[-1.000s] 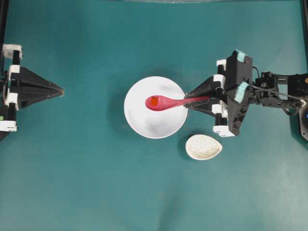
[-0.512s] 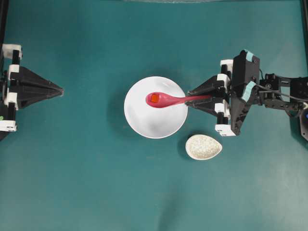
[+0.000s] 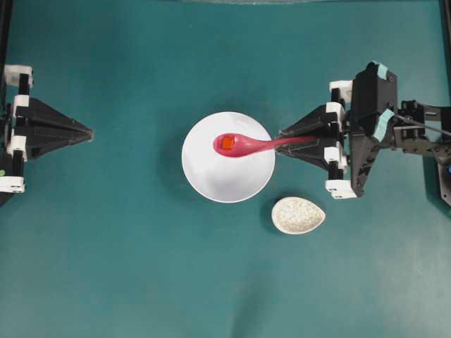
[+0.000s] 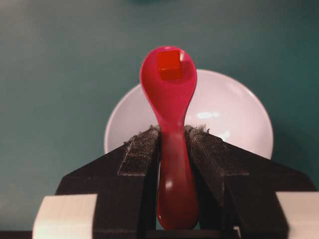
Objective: Grip the spoon and scoop the red block from the bowl with right arm.
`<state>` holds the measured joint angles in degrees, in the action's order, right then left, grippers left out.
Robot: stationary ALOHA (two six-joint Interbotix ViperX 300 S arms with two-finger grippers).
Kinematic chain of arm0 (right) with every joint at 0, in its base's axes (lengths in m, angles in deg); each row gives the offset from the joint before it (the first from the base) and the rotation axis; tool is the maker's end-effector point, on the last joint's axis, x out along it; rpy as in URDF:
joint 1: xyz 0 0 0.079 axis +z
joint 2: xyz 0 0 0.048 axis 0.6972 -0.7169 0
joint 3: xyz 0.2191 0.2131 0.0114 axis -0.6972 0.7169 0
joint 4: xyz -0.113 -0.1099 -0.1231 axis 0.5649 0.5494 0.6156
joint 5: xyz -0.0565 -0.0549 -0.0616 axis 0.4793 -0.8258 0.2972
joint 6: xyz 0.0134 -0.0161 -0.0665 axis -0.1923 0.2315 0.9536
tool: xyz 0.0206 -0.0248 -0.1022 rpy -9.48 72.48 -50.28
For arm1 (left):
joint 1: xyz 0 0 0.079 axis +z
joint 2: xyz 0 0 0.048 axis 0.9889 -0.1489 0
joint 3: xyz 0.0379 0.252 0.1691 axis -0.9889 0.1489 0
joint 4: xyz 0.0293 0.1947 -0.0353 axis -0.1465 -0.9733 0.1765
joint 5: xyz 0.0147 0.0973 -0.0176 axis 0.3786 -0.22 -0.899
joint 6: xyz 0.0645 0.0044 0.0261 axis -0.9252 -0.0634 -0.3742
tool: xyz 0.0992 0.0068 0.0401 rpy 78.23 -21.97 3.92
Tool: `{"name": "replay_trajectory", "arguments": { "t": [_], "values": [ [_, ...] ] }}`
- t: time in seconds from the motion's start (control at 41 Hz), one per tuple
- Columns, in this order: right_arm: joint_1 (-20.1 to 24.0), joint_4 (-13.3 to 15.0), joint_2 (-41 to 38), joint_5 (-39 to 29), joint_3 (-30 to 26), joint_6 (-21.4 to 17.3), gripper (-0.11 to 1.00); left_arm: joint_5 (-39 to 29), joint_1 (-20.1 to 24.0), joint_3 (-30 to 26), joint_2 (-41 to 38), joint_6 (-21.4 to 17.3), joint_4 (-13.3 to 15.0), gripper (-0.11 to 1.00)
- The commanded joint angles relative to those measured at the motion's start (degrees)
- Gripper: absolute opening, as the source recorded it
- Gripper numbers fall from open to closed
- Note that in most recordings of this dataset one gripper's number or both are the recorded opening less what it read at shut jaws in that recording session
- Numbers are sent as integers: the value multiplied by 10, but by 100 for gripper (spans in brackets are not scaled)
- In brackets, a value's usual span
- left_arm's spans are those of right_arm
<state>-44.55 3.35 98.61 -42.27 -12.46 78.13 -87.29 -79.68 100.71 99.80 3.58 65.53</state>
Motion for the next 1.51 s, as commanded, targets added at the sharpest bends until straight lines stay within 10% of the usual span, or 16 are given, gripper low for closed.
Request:
{"name": "replay_trajectory", "arguments": {
  "t": [0.0, 1.487],
  "values": [
    [2, -1, 13, -10, -20, -1, 24, -1, 1, -10, -5, 1, -1, 0],
    [2, -4, 18, -14, -33, -3, 25, -11, 1, -11, 2, 2, -1, 0]
  ]
}}
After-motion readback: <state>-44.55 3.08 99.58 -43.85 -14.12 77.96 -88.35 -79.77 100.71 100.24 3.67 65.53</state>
